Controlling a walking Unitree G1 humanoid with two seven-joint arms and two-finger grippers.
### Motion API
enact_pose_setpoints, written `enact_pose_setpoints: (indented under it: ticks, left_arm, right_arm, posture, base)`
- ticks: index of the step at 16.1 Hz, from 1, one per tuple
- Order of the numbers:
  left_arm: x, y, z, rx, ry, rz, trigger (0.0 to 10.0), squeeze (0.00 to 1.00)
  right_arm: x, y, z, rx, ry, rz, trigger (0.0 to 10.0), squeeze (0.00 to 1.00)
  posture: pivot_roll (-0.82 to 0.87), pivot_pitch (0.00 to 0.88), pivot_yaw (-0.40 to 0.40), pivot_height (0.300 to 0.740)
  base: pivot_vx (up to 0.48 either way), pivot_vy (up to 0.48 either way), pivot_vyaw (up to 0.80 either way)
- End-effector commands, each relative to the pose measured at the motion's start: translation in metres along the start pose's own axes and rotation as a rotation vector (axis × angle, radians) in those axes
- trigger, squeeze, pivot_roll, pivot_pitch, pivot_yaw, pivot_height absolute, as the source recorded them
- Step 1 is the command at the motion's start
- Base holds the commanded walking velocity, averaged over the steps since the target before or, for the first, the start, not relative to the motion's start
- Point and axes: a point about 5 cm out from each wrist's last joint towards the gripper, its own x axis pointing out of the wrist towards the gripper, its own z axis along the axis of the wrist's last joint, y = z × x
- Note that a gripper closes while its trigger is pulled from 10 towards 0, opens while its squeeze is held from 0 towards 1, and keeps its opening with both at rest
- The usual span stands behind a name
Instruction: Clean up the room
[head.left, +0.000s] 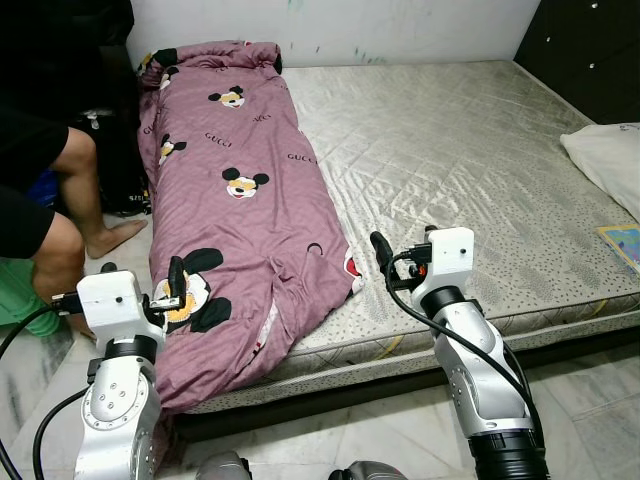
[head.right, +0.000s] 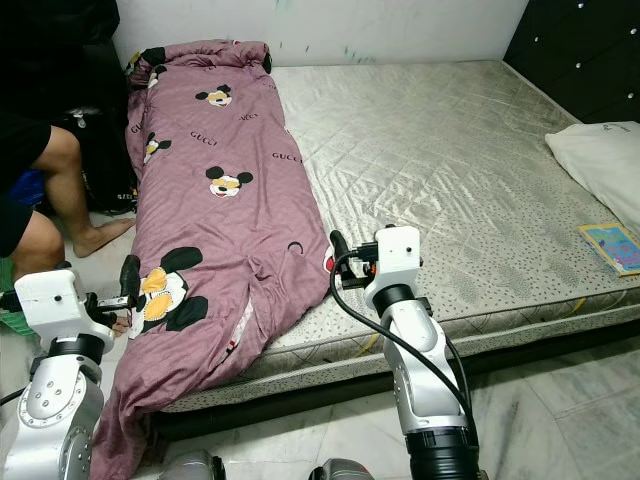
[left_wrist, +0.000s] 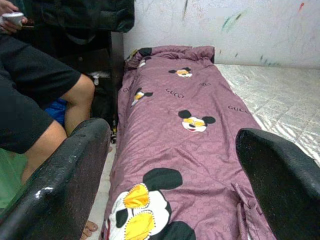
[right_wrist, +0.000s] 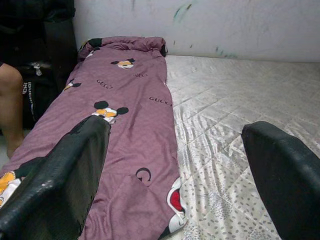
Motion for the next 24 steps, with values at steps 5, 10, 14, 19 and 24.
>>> enact_pose_setpoints:
  ticks: [5,10,14,19,24]
  left_arm:
    - [0.0016,-0.0026,-0.0020,-0.002,0.015,-0.006,10.0,0.00]
    - [0.0016,-0.0026,-0.0020,-0.002,0.015,-0.006,10.0,0.00]
    - [0.0016,-0.0026,-0.0020,-0.002,0.015,-0.006,10.0,0.00]
    - [0.0028,-0.0022,-0.0027,-0.006,0.020,0.010,10.0,0.00]
    - [0.0037,0.0000,-0.0088,-0.018,0.054,0.042,10.0,0.00]
  right_arm:
    - [0.0008,0.0004,0.0013,-0.010,-0.006,0.016,10.0,0.00]
    - [0.0008,0.0004,0.0013,-0.010,-0.006,0.016,10.0,0.00]
    - [0.0008,0.0004,0.0013,-0.010,-0.006,0.016,10.0,0.00]
    - [0.0022,0.0023,0.0018,-0.013,-0.009,0.042,10.0,0.00]
    - [0.0043,0.0069,-0.0028,-0.010,0.015,0.091,10.0,0.00]
  posture:
    - [-0.03,0.000,-0.053,0.740]
    - [-0.03,0.000,-0.053,0.740]
    - [-0.03,0.000,-0.053,0.740]
    - [-0.02,0.000,-0.065,0.740]
    - [-0.01,0.000,-0.067,0.740]
  base:
    - [0.000,0.000,0.00]
    - [0.000,0.000,0.00]
    - [0.000,0.000,0.00]
    - [0.000,0.000,0.00]
    - [0.000,0.000,0.00]
